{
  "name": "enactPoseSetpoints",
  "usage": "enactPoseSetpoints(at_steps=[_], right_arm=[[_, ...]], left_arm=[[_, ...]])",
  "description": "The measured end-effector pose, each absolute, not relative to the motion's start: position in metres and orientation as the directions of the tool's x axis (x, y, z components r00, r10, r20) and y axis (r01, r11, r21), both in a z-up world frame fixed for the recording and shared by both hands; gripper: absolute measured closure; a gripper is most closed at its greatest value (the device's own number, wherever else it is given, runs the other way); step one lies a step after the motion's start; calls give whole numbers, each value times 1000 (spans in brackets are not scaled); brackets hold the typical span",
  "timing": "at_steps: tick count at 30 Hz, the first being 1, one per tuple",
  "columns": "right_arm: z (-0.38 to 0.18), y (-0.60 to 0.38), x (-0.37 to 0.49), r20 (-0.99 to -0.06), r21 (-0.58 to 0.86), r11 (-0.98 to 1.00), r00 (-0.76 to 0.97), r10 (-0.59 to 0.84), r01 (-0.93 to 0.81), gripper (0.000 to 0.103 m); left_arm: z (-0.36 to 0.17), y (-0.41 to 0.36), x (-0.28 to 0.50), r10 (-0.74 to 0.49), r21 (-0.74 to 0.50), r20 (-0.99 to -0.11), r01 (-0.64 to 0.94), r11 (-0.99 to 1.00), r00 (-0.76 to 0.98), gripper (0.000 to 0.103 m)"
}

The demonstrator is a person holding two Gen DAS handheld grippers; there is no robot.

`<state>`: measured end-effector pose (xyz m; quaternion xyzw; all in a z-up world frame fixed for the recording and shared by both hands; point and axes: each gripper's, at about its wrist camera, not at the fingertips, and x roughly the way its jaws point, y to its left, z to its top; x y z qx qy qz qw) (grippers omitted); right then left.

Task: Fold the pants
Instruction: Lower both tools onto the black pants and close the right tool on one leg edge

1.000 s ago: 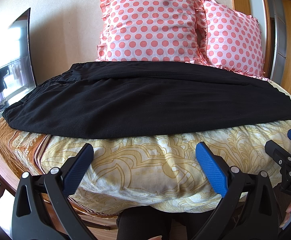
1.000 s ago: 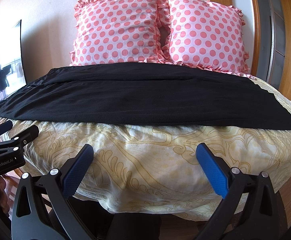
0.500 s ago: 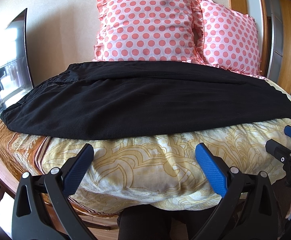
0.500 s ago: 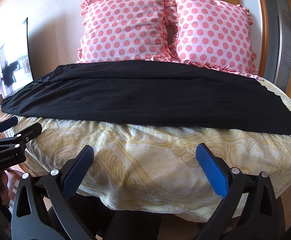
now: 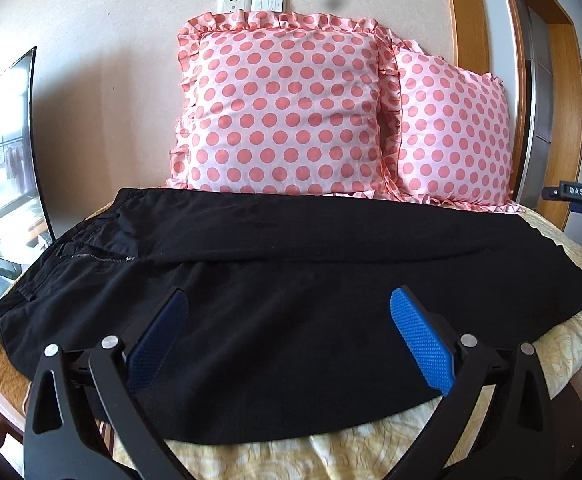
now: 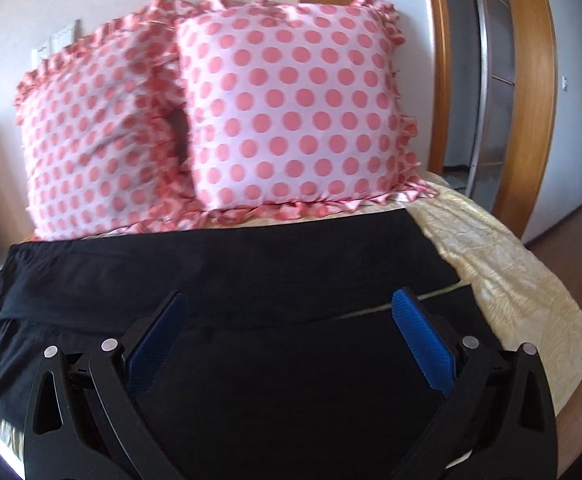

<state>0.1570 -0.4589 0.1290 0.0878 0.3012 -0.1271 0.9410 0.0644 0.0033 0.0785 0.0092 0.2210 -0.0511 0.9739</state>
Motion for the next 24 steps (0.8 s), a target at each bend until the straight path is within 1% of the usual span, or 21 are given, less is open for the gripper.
enactPoseSetpoints(at_steps=[3,6,8,10,12,14,16,19,24], right_arm=[[125,-497,211,-640,86,916,726,-251,393,1],[111,-529,264,-697,44,867,636,-330,497,1],[98,-550,290,-736,51,829,582,-346,557,2],[82,-572,313,-778,77,780,526,-342,620,12],[67,-589,330,-808,106,738,490,-328,667,35],[55,-600,342,-824,99,701,453,-340,706,47],[47,-606,351,-828,105,673,440,-348,732,48],[38,-607,363,-834,82,655,412,-368,752,48],[28,-607,381,-834,31,630,368,-412,776,48]], left_arm=[[82,-4,88,-88,11,-430,103,995,899,2],[86,-8,114,-95,9,-437,110,994,895,2],[88,-9,131,-103,-1,-443,114,993,891,2],[87,-8,145,-97,-11,-448,103,995,889,2],[84,-5,156,-66,-19,-450,64,998,890,2],[78,0,165,-37,-26,-458,29,999,888,2],[74,5,170,-48,-50,-484,27,998,874,2],[71,15,175,-110,-120,-495,57,991,862,2],[67,21,181,-93,-145,-526,18,989,845,2]])
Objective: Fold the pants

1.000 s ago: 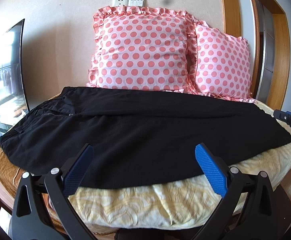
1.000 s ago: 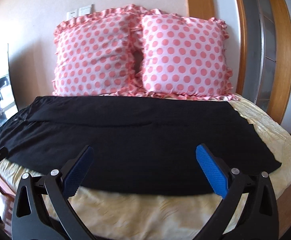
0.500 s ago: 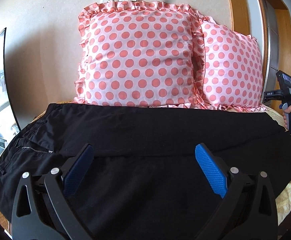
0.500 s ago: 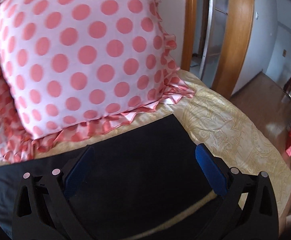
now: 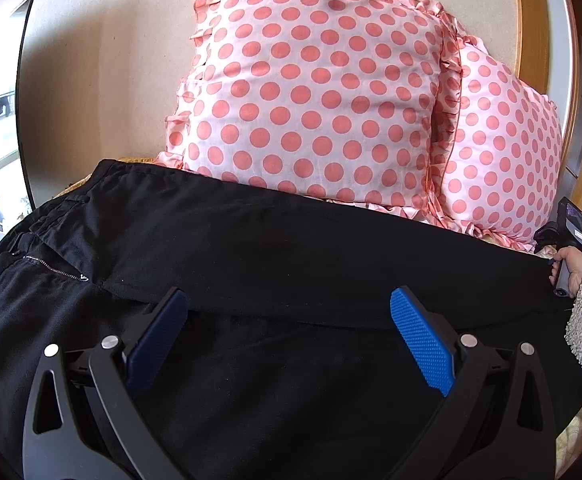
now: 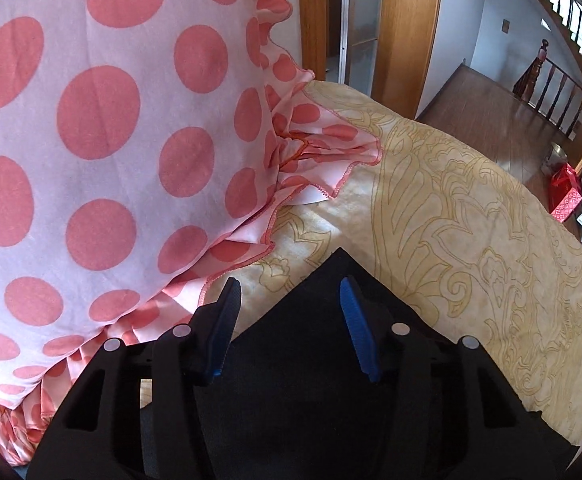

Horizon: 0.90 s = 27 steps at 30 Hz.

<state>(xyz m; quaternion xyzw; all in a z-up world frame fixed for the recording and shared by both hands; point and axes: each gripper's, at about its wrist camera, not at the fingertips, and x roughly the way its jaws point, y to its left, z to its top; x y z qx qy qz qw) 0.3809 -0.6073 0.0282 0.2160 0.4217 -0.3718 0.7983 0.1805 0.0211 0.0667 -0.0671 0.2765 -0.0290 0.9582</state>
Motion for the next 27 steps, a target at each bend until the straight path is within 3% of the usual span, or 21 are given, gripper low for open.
enactPoseSetpoints(at_steps=[2,4,5,6,9,16,23,27], right_arm=[[26,-604,385,-828,-17,638,347,-440,770,48],[23,-600,387,-814,-65,643,332,-476,763,56],[23,-599,383,-804,-70,641,337,-490,764,66],[23,-602,378,-798,-57,633,346,-494,772,84],[25,-616,357,-798,117,625,448,-403,772,95],[50,-620,296,-702,339,655,645,-301,675,99],[88,-587,199,-570,445,726,791,-223,525,99],[94,-560,130,-508,492,742,842,-181,456,99]], left_arm=[[65,21,183,-92,-144,-539,17,990,837,2],[64,19,185,-92,-137,-549,19,990,831,2],[64,18,185,-93,-135,-550,22,991,830,2],[64,18,184,-93,-132,-549,24,991,831,2],[65,18,182,-81,-126,-538,16,992,839,2],[75,18,162,-50,-97,-457,6,995,888,2],[83,0,122,-8,63,-399,36,997,917,2],[91,0,99,-34,56,-370,59,997,928,2]])
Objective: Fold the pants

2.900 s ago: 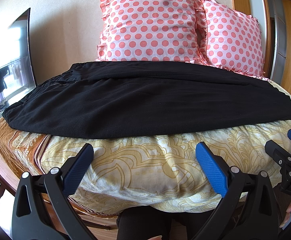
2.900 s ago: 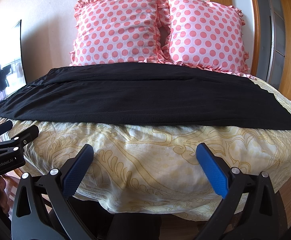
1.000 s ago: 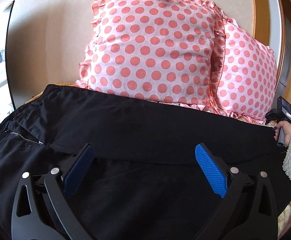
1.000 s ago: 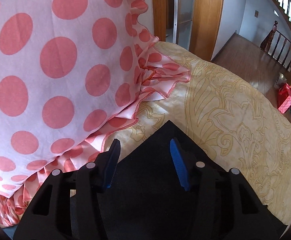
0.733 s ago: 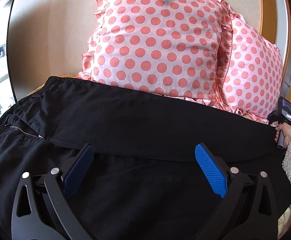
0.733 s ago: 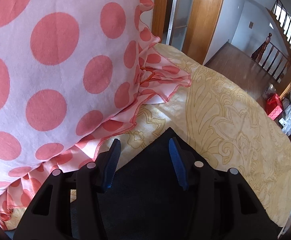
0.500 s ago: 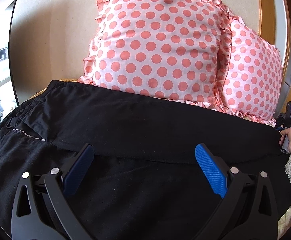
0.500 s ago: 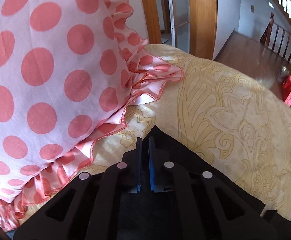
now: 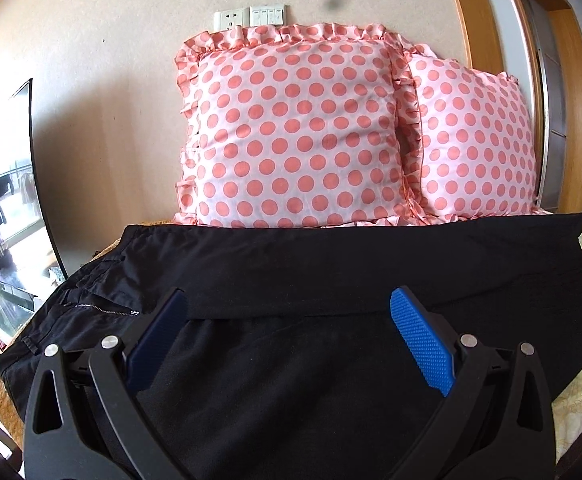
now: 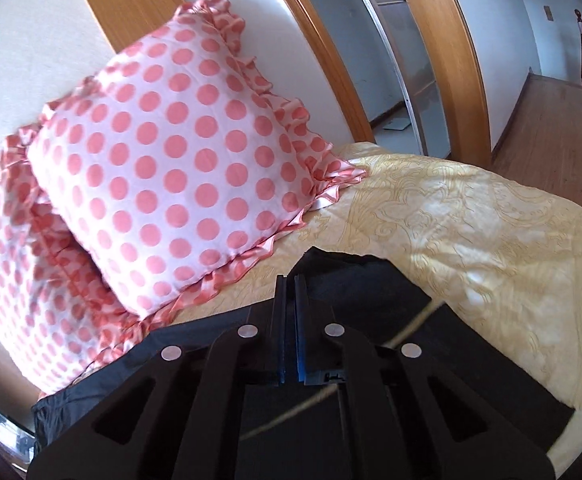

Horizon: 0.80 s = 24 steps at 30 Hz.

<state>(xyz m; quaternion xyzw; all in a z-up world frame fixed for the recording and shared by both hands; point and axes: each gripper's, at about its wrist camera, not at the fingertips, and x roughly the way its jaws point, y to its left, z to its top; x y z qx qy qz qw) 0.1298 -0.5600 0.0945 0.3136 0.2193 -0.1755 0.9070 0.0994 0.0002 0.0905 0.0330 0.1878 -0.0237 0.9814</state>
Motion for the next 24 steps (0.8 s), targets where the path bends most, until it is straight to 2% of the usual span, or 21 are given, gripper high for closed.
enactPoseSetpoints(at_steps=[4,8,13,14,16,17,19,21,24], right_arm=[[80,-534,61,-497,495,744,849,-181,449,99],[56,-520,20,-555,450,729,801,-224,515,99],[44,-525,13,-582,551,679,806,-104,485,95],[44,-524,15,-566,586,669,822,-66,457,91],[45,-518,26,-557,617,667,830,-5,418,60],[44,-515,31,-546,643,656,838,29,396,34],[40,-509,45,-537,682,632,839,90,369,34],[31,-507,58,-541,718,587,831,132,374,44],[17,-508,72,-569,742,529,805,170,412,46]], left_arm=[[94,7,84,-53,16,-359,63,998,932,2],[94,12,79,-63,-14,-370,63,998,927,2],[94,14,76,-98,-60,-387,81,995,917,2],[94,14,75,-98,-61,-387,81,995,917,2],[93,13,74,-90,-50,-385,76,996,919,2],[93,13,74,-84,-43,-386,73,996,919,2],[92,12,74,-75,-31,-390,68,997,918,2],[91,14,74,-70,-29,-394,64,998,917,2],[89,17,76,-67,-30,-397,60,998,915,2]])
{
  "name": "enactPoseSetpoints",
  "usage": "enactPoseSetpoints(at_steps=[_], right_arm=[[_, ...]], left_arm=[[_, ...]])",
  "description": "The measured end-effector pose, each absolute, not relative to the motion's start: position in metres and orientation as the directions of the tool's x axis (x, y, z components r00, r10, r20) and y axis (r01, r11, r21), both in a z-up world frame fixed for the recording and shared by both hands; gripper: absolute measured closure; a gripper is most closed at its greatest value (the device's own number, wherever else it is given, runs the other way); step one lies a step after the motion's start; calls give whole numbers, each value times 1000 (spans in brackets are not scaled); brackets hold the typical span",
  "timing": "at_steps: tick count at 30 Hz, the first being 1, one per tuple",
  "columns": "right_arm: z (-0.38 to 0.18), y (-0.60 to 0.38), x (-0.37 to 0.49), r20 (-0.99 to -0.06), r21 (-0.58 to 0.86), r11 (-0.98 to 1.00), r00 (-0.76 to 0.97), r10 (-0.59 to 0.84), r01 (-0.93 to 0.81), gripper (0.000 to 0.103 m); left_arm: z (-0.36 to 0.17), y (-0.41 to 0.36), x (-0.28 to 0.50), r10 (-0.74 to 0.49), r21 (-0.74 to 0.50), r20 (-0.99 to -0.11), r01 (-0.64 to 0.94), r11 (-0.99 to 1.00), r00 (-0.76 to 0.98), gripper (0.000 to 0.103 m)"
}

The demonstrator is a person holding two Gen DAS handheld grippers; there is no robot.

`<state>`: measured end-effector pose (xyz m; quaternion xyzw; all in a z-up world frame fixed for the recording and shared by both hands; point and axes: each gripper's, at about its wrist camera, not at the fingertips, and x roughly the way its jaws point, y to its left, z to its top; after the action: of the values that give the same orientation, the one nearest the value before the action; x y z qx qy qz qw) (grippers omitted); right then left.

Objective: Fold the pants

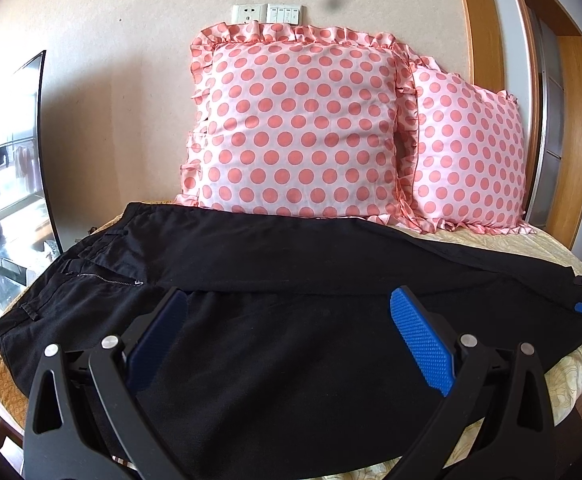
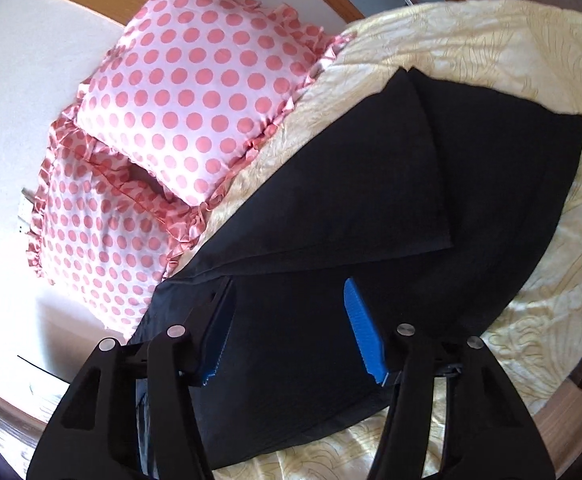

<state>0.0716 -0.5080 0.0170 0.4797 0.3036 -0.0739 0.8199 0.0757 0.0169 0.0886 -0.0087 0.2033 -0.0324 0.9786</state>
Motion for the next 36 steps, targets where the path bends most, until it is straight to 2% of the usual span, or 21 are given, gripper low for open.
enactPoseSetpoints(at_steps=[3,7,9,17,21,24,27,31,32,34,36], right_arm=[[7,-508,80,-595,745,490,784,179,453,46],[7,-511,83,-596,741,462,794,119,487,50],[5,-516,83,-585,754,429,806,93,498,53],[-2,-531,76,-487,849,260,872,48,459,56],[0,-519,64,-507,848,246,852,126,469,55],[1,-519,64,-552,829,194,824,131,524,55],[0,-523,68,-565,823,141,819,101,550,55],[-1,-527,78,-556,826,133,831,28,548,56],[-1,-528,81,-552,827,143,834,16,544,58],[-5,-531,86,-541,831,158,841,4,534,69],[-13,-539,91,-525,839,174,851,10,516,94]], left_arm=[[85,20,79,-64,-35,-405,54,998,912,2],[81,24,85,-70,-50,-421,54,997,905,2],[78,25,88,-71,-52,-429,54,997,900,2],[69,30,99,-77,-69,-461,51,996,884,2],[65,31,103,-69,-62,-463,45,997,884,2],[63,30,109,-81,-83,-476,46,995,876,2],[62,28,110,-116,-109,-481,72,991,869,2],[60,26,110,-92,-67,-481,68,995,872,2],[60,27,110,-88,-65,-480,64,996,873,2],[61,31,111,-87,-76,-481,58,995,873,2],[62,35,112,-103,-98,-479,63,993,872,2]])
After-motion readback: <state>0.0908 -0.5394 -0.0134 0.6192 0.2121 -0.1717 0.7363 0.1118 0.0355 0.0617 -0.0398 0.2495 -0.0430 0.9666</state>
